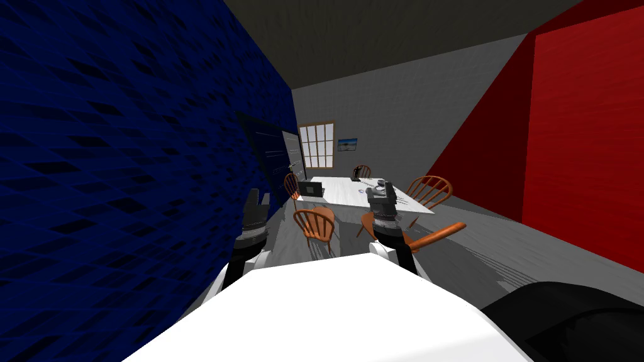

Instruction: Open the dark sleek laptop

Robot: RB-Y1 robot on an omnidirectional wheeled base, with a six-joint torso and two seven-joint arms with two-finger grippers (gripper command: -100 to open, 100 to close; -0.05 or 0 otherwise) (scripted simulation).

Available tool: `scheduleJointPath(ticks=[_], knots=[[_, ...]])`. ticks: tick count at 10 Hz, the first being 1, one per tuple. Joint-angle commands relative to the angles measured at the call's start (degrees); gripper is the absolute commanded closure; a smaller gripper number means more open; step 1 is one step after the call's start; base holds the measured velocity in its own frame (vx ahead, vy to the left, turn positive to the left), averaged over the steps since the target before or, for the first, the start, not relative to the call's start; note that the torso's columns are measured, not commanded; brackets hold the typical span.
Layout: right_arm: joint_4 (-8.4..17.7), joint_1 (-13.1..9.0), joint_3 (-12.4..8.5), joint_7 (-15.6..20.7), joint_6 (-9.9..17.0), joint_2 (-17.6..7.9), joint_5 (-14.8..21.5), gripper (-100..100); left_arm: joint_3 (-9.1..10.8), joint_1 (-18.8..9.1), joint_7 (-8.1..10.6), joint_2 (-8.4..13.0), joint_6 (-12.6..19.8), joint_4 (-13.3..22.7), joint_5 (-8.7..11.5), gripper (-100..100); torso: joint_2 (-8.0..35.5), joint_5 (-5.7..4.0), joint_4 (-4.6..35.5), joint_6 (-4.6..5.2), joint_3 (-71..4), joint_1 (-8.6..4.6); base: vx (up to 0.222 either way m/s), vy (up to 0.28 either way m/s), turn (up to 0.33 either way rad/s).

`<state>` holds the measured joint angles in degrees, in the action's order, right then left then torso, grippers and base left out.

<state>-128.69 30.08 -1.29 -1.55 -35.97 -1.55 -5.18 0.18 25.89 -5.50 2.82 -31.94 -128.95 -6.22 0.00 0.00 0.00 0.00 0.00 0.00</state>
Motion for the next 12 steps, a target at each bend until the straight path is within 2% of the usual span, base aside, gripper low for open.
scheduleJointPath(ticks=[1, 9, 10, 12], knots=[[0.00, 0.00, 0.00, 0.00, 0.00, 0.00, 0.00, 0, 0.00, 0.00, 0.00, 0.00, 0.00, 0.00, 0.00, 0, 2.32, 0.00, 2.35, 0.00, -4.67, 0.00, 0.000, 0.000, 0.000], [-0.02, 0.00, 0.00, 0.00, -0.01, 0.00, 0.00, 0, 0.00, 0.00, 0.00, 0.00, -0.01, -0.02, 0.00, 0, 35.39, 0.00, 35.37, 0.00, -70.73, 0.00, 0.000, 0.000, 0.000], [-0.02, 0.00, 0.00, 0.00, -0.01, 0.00, 0.00, 0, 0.81, -1.36, -0.12, 1.75, 0.38, 1.71, -0.22, -100, 39.62, 0.00, 39.60, 0.00, -79.19, 0.00, 0.004, 0.029, -0.081], [0.01, 0.00, 0.00, 0.00, 0.00, -0.01, 0.00, 0, 2.01, -3.33, -0.31, 3.33, 0.91, 4.24, -0.50, -100, 42.05, 0.05, 42.04, 0.01, -84.27, 0.16, 0.014, 0.076, -0.118]])
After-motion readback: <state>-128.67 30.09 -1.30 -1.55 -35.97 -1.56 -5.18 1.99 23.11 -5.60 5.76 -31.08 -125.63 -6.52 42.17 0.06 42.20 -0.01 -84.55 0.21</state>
